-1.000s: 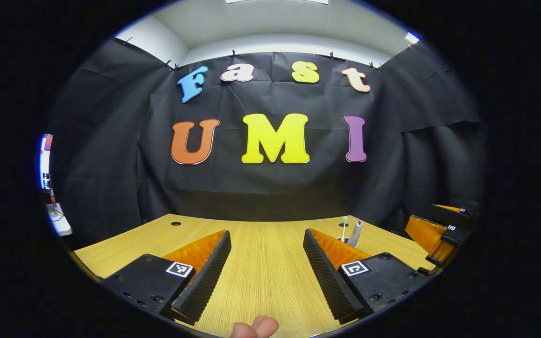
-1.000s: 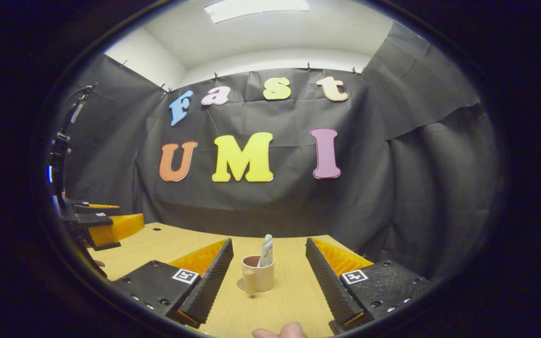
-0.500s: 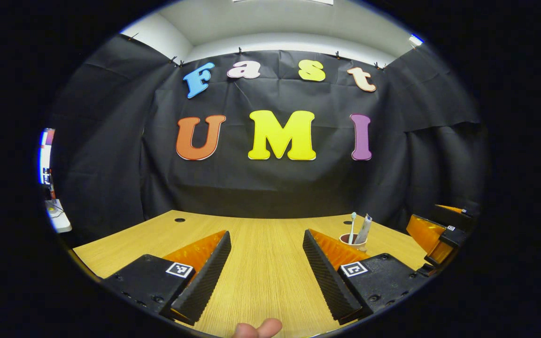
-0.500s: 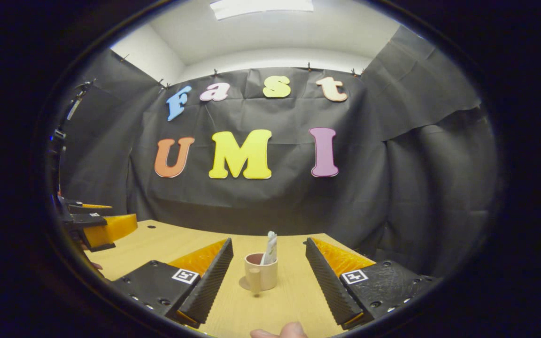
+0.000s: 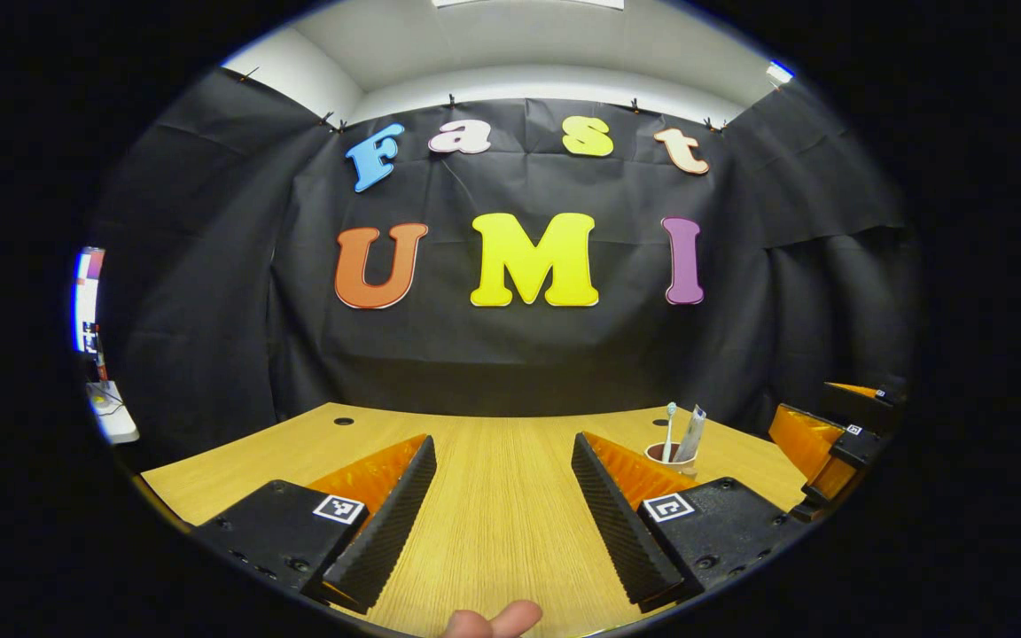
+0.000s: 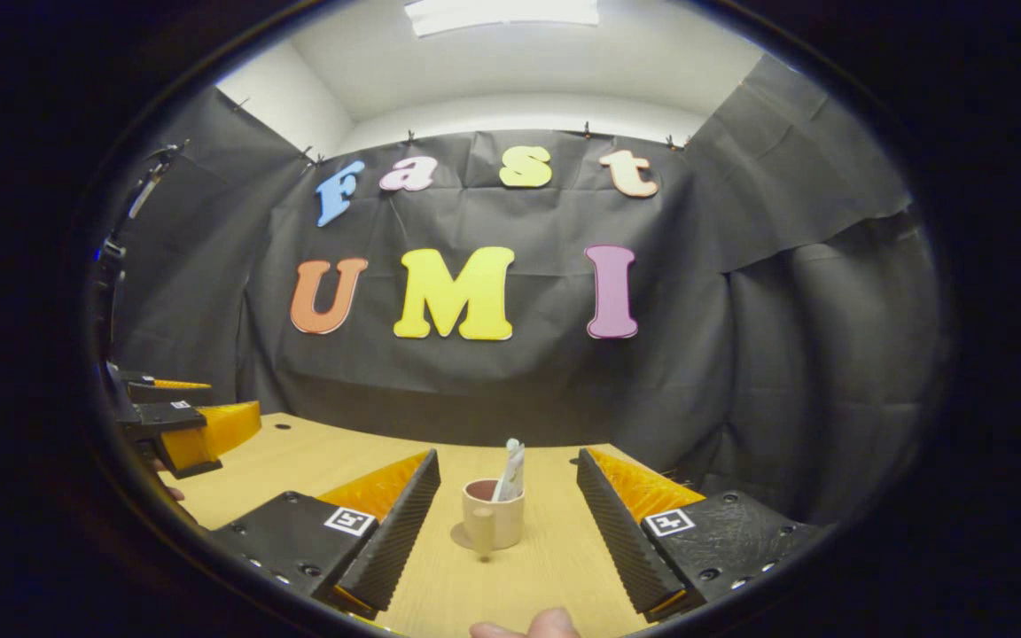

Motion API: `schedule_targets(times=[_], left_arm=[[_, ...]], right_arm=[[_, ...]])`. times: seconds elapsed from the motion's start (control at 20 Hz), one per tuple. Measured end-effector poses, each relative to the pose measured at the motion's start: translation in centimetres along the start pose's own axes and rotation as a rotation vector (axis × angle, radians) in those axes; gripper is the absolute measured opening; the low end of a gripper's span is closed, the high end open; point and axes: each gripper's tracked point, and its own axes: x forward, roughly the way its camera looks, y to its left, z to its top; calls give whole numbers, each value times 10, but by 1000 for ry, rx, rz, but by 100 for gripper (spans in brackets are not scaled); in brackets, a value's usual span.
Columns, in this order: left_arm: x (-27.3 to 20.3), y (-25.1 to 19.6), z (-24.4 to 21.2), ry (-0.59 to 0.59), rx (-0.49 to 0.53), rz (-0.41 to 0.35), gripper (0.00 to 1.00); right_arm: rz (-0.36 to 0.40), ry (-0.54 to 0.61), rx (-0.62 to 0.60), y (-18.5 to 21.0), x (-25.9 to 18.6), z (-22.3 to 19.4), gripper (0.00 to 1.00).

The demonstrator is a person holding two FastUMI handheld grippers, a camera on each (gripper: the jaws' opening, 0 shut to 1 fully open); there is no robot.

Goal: Put the toothbrush and toothpaste on the desktop into the cup, then pick up the cup and place it on the coaster on the desktop.

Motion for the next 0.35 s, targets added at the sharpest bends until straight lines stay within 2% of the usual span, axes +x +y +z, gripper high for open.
schedule_targets(times=[0.35], left_arm=[[-5,4,15,-57,13,6,98]], right_arm=[[6,-11,1,4,-4,2,94]])
